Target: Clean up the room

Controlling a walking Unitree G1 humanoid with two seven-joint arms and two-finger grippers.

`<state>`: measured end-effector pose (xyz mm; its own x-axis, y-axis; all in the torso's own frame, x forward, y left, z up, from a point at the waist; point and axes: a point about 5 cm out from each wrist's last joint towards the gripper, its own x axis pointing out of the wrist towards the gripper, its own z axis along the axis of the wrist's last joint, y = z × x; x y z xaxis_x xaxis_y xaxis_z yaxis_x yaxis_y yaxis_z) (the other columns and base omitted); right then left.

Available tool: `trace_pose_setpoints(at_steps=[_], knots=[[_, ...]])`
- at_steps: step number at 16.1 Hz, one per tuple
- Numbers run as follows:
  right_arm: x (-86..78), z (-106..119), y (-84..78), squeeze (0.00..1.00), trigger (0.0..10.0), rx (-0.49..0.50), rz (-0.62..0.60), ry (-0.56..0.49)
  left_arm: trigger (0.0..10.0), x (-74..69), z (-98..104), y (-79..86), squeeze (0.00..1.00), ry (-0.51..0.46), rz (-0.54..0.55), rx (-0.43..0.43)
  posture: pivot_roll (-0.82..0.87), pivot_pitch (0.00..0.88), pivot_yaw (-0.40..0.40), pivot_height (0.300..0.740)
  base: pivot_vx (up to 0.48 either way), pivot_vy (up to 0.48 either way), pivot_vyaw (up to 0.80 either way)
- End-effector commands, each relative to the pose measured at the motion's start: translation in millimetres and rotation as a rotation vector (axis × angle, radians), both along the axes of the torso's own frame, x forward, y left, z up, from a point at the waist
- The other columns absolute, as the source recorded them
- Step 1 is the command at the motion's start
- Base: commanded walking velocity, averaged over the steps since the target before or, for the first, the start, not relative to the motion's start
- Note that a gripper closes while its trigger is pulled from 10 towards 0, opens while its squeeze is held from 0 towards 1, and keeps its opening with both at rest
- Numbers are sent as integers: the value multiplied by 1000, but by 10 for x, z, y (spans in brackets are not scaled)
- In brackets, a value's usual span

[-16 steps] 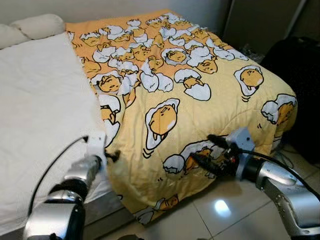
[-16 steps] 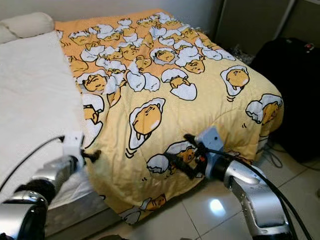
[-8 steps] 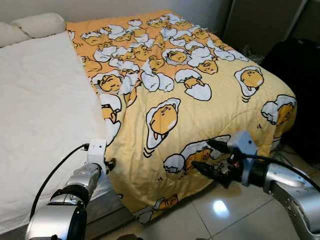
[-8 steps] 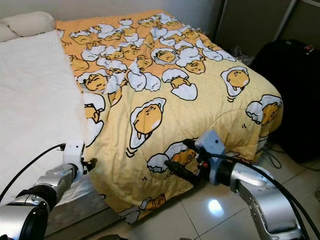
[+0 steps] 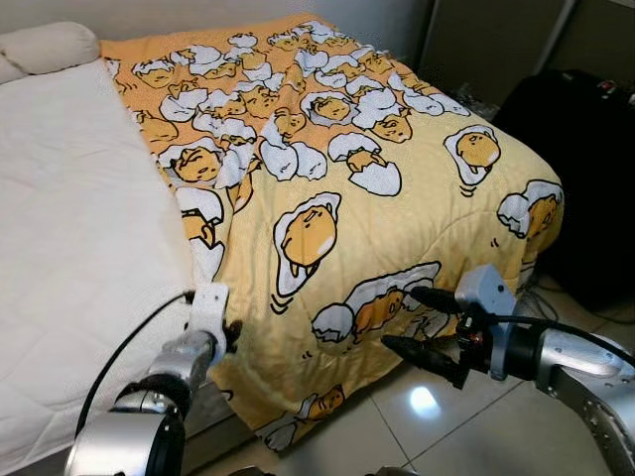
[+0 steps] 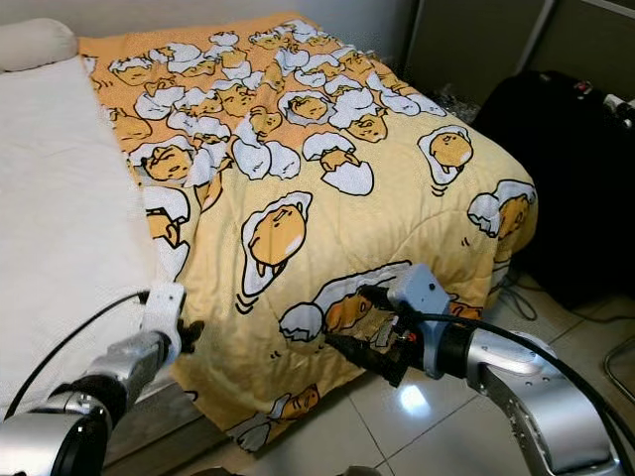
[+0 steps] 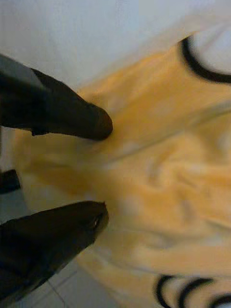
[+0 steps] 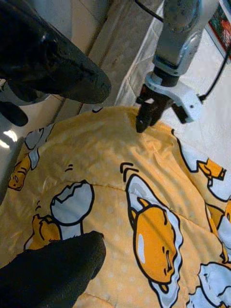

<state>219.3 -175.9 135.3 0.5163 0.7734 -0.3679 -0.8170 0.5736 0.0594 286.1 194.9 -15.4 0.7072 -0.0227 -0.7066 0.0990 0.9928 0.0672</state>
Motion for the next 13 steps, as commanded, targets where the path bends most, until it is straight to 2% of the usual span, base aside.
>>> trace_pose_setpoints(at_steps=[1,2,3,4,9,13], knots=[[-3,55,32,0,10000,-1,25,-10,2824,-43,-38,14,0,20,4,10,-332,8,-1,740,0,0,0],[-4,55,35,0,10000,-2,25,-11,1569,-44,-38,19,0,19,8,14,-332,8,-1,740,0,0,0],[-3,55,36,0,10000,-3,25,-11,1569,-44,-38,21,0,19,10,15,-330,7,-3,740,0,0,0],[-9,45,51,0,10000,-3,26,-9,0,-39,-31,41,0,12,31,17,-327,2,-3,740,0,0,0],[-4,43,61,0,10000,-2,25,-12,0,-38,-28,53,0,10,22,36,-327,0,-4,740,0,0,0],[-3,47,47,0,10000,-8,20,-17,0,-34,-28,22,0,-9,44,1,-334,0,-10,740,0,0,0]])
